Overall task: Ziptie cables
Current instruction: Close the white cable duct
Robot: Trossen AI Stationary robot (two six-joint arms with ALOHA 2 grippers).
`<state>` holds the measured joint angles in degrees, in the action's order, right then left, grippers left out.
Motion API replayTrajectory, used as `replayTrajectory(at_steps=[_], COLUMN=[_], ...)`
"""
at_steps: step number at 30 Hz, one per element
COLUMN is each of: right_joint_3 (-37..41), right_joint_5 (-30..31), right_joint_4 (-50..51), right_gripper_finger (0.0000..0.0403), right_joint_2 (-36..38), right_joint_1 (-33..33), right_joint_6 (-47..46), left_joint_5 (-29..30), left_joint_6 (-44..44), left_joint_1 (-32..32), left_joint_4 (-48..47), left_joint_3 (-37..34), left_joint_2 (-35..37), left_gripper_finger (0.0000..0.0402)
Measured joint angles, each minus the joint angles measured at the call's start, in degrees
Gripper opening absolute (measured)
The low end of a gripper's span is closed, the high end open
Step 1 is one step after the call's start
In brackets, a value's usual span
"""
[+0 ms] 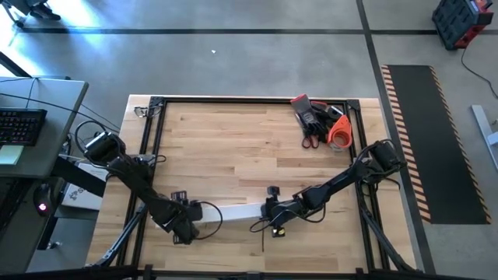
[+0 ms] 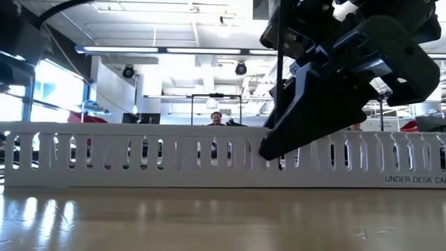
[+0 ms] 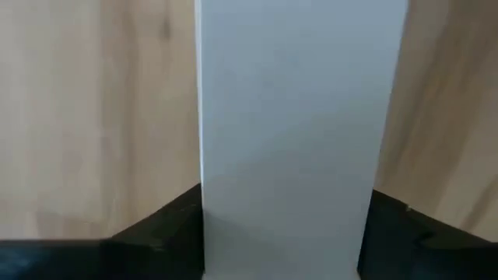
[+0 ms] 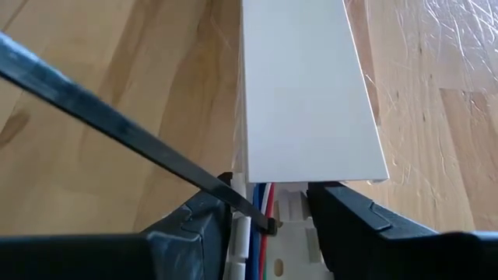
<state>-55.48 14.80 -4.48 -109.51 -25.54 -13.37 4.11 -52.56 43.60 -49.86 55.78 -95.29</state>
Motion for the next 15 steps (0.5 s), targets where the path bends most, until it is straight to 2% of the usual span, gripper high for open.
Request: replayTrajectory(at_steps=[2,6,11,15], right_joint_3=[0.0,0.2,0.3,0.2], right_joint_5=[-0.2,-0.5,-0.6,-1.6], right_joint_4=[0.0,0.4,0.4,1.1], right_gripper_finger=[0.0142,0.0142,0.0142,0.0143], right_joint_2=[0.1,0.1,0.1,0.4], right_joint_1=[0.0,-0.2,-0.2,0.0], right_joint_6=[0.0,-0.1,-0.1,0.3], left_joint_5=[-0.4,-1.0,-0.6,0.7], left_joint_6=[1.0,4.0,7.6,8.1], left_joint_1=[-0.7,-2.8,-4.8,-4.7], left_joint_4=[3.4,7.6,8.3,4.6], left_joint_3=[-0.8,-1.1,-1.1,-0.9], left_joint_2=[-0.5,-2.1,-3.2,-3.2], left_gripper_finger=[0.02,0.0201,0.0201,0.0201])
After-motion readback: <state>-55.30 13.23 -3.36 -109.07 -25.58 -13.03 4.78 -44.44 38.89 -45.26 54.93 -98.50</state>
